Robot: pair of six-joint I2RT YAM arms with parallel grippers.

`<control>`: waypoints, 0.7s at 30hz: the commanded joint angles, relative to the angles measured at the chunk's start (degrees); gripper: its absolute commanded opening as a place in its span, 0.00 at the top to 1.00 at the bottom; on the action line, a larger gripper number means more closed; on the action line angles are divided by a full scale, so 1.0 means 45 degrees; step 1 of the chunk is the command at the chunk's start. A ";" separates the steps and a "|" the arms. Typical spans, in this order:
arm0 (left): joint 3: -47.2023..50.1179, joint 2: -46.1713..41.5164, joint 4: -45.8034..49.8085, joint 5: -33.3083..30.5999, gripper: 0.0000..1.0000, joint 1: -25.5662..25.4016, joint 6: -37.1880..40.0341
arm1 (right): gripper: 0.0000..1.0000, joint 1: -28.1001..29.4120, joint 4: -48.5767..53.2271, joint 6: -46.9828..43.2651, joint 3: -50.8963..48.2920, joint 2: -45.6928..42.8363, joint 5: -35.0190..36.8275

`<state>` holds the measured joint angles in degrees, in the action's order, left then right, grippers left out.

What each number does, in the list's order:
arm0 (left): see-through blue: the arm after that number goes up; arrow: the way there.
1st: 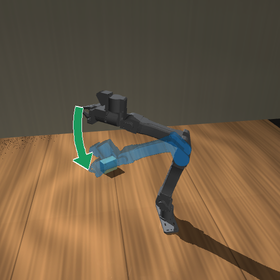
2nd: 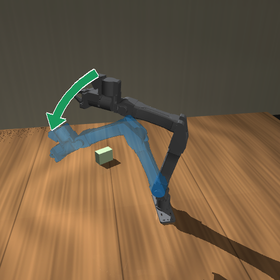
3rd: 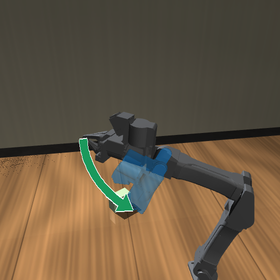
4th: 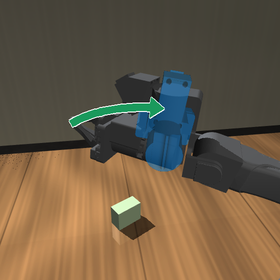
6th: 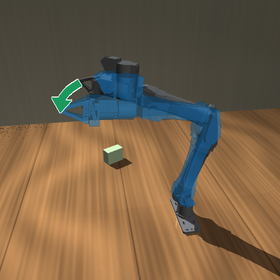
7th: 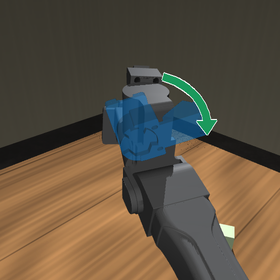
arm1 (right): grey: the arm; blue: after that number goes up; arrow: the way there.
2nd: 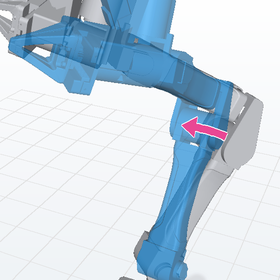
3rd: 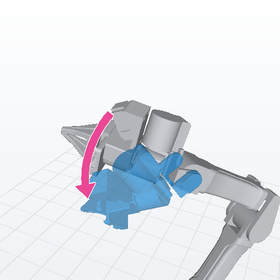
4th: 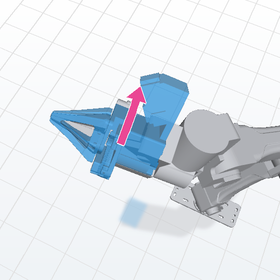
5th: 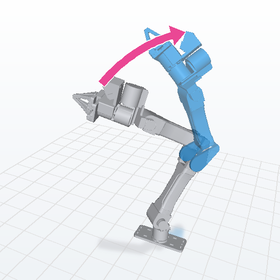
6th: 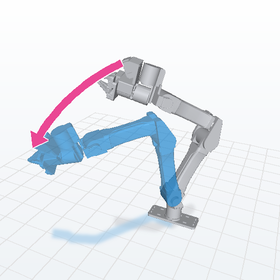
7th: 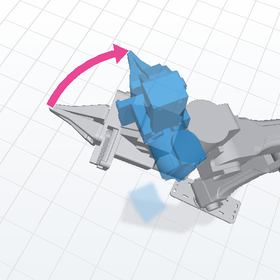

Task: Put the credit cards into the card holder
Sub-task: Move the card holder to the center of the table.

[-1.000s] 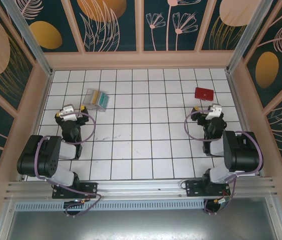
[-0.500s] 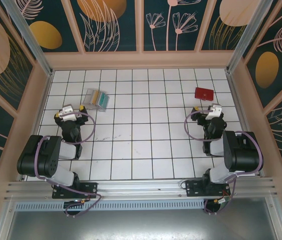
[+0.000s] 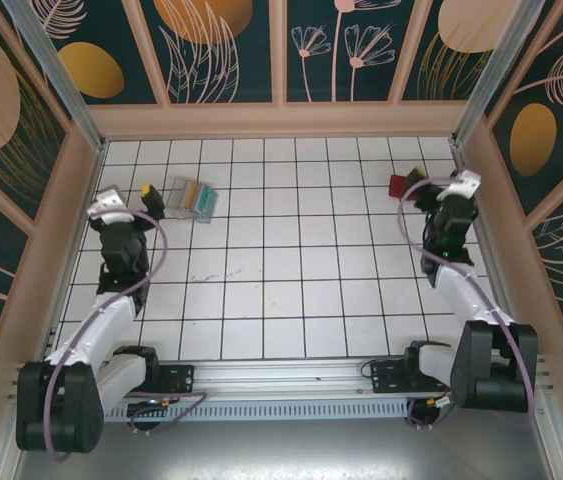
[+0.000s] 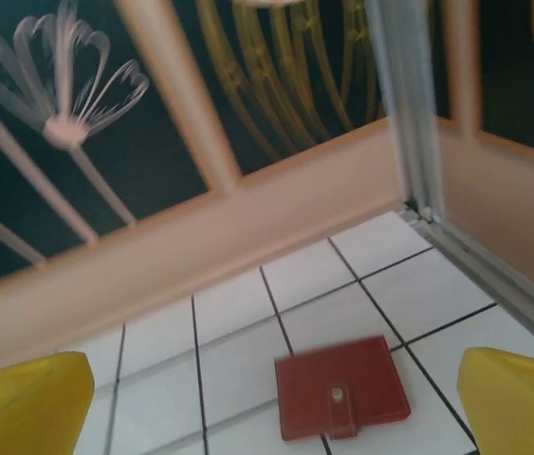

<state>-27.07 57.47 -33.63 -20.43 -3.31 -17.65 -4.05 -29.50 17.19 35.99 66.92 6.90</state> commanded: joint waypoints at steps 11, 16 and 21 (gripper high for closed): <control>-0.9375 0.6720 1.2206 0.4785 0.01 0.0184 0.0075 | 0.05 0.0258 0.7317 0.1687 0.4311 0.3455 -0.0506; -1.1576 0.8659 1.3785 0.5042 0.01 0.0271 0.0968 | 0.06 0.0239 0.8367 0.1654 0.5023 0.4755 -0.0417; -1.3087 1.0396 1.4979 0.5364 0.01 0.0616 0.1276 | 0.14 -0.0015 0.8902 0.0937 0.6650 0.7013 -0.0853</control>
<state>-82.52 101.54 26.57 1.34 -1.61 -14.52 -3.31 7.27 24.03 61.01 94.17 4.40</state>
